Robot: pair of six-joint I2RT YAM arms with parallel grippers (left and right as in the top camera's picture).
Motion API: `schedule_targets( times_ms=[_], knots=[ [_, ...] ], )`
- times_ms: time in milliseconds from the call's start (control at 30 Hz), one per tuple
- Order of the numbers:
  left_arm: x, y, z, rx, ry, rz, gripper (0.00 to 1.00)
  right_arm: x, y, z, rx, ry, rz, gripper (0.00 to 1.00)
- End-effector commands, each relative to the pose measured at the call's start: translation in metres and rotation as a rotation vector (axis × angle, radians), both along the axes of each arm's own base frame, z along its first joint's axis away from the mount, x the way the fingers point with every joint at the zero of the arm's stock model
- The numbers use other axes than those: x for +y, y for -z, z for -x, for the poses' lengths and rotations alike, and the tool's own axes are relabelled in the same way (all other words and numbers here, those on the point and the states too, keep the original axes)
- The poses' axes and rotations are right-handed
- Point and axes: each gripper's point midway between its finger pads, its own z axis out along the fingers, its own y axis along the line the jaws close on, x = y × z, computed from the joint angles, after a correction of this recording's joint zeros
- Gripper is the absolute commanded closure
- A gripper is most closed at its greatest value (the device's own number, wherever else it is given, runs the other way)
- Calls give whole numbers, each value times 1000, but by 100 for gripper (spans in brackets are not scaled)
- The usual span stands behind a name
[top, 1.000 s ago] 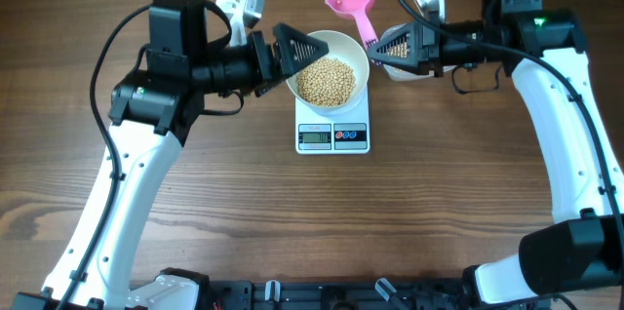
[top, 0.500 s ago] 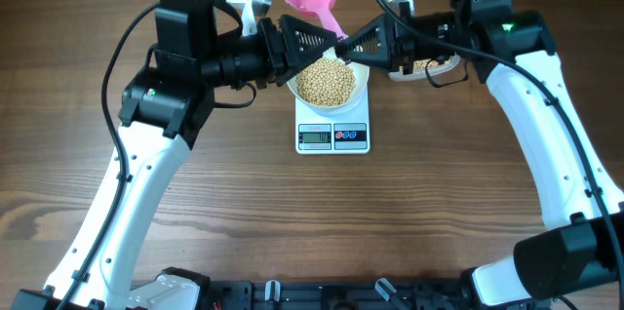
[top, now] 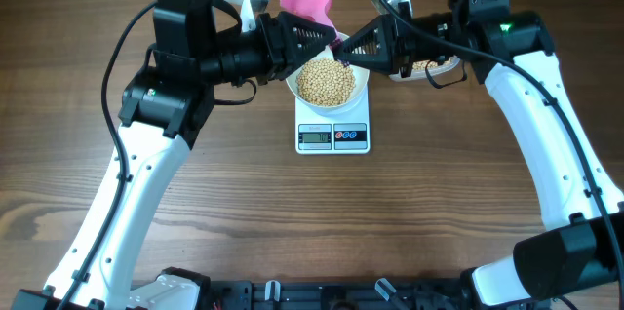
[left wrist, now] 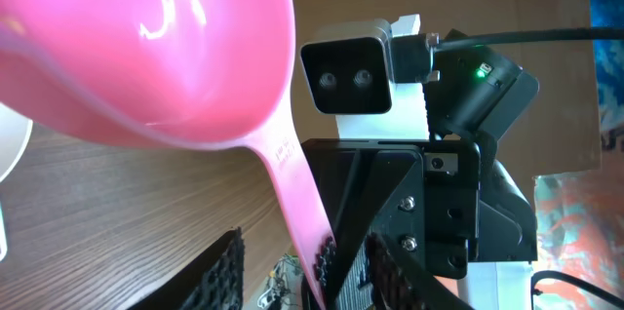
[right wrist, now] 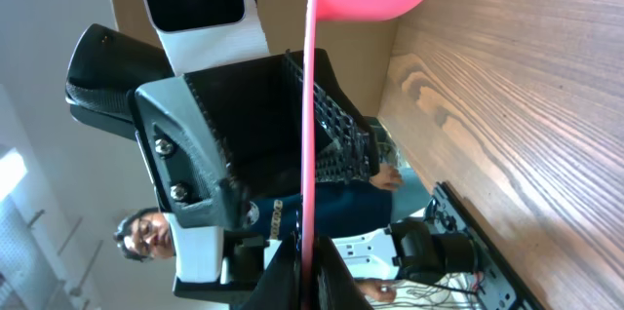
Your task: Scoop item into bowl and weigh 150g on scale
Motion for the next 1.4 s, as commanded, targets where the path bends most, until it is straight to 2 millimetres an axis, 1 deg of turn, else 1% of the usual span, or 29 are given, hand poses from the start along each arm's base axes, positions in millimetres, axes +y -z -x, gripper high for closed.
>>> schedule_targets(
  times_ms=[0, 267, 400, 567, 733, 867, 900, 1000, 1067, 1100, 1133, 1300, 1367],
  knots=[
    [0, 2, -5, 0, -19, -6, 57, 1, -17, 10, -21, -36, -39, 96],
    [2, 2, -9, 10, -45, -4, 63, 1, -17, 11, -10, -39, -42, 96],
    [1, -5, -11, -17, -47, 12, 66, 1, -19, 12, -8, -48, -52, 96],
    [1, -9, -12, -21, -51, 25, 73, 3, -19, 14, -6, -54, -52, 96],
    [1, -8, -13, -21, -57, 23, 75, 10, -20, 19, -16, -77, -54, 96],
    [1, -8, -13, -21, -58, 22, 77, 10, -21, 18, -21, -76, -56, 96],
    [1, -8, -13, -21, -57, 22, 79, 10, -21, 17, -22, -75, -56, 96],
    [1, -8, -13, -21, -57, 22, 82, 11, -22, 17, -20, -74, -58, 96],
    [1, -8, -13, -21, -58, 22, 89, 11, -22, 16, -24, -74, -59, 96],
    [1, -8, -13, -21, -57, 22, 94, 11, -22, 16, -24, -74, -59, 96],
    [1, -9, -13, -21, -58, 22, 96, 11, -22, 16, -24, -74, -59, 96],
    [2, -8, -14, -17, -62, 23, 96, 11, -22, 15, -30, -70, -55, 96],
    [2, -8, -14, 6, -69, 32, 96, 11, -19, 12, -35, -55, -42, 92]
  ],
)
